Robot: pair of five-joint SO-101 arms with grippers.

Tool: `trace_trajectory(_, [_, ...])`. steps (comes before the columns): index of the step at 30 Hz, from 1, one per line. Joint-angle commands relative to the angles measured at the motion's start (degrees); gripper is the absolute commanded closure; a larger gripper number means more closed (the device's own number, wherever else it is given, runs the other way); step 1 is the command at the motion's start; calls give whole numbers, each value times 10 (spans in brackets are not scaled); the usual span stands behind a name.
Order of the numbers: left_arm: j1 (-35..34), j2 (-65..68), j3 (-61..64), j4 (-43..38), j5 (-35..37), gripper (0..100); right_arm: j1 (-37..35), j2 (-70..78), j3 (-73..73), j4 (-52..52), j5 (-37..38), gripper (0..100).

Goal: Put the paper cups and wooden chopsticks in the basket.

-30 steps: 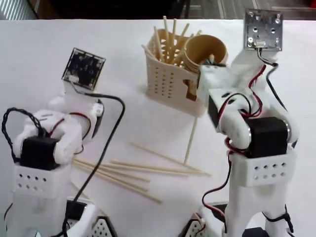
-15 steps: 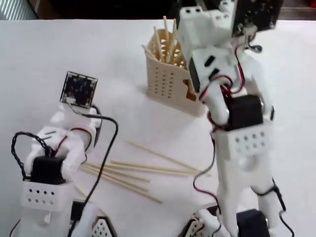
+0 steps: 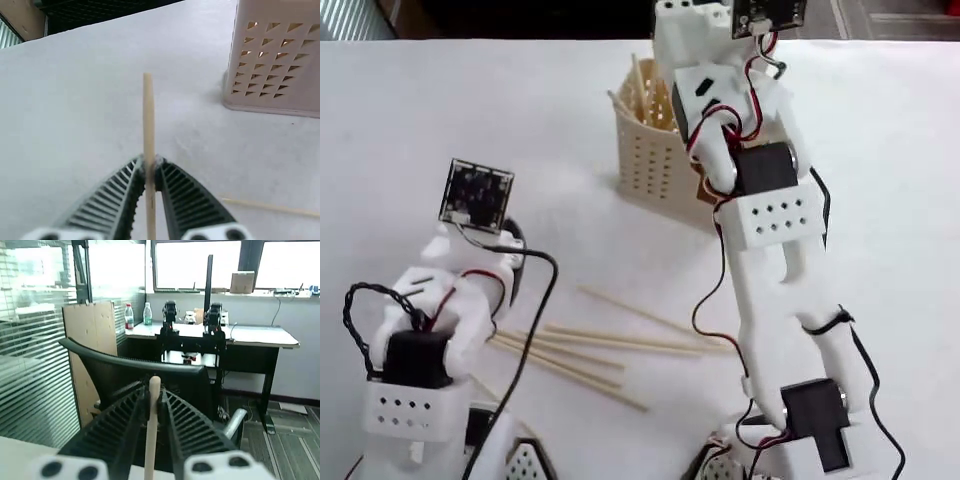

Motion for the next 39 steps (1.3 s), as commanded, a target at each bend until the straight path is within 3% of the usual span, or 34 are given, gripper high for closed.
trace_trajectory(1, [-5, -11, -4, -11, 6, 978, 7, -6, 17, 21, 49, 975])
trace_trajectory(3, [-5, -11, -4, -11, 6, 978, 3, -6, 15, 69, 94, 920])
trace_trajectory(7, [-5, -9, -4, -11, 7, 978, -2, -26, -7, 138, 98, 793])
trace_trajectory(9, [-5, -9, -4, -12, 7, 978, -7, -50, -21, 175, 99, 826])
trace_trajectory(13, [-5, -9, -4, -12, 7, 978, -49, -110, -27, 277, 102, 994])
trace_trajectory(15, [-5, -10, -4, -12, 7, 978, -71, -137, -21, 353, 98, 954])
trace_trajectory(21, [-2, -11, -25, -22, 7, 978, -110, -212, 103, 485, 70, 981])
trace_trajectory(29, [12, -7, -160, -25, 4, 978, -110, -335, 391, 422, 36, 981])
trace_trajectory(33, [40, -7, -215, -50, 4, 978, -109, -392, 562, 288, 16, 981])
trace_trajectory(39, [66, -1, -222, -193, 4, 978, -109, -424, 745, 62, -62, 981])
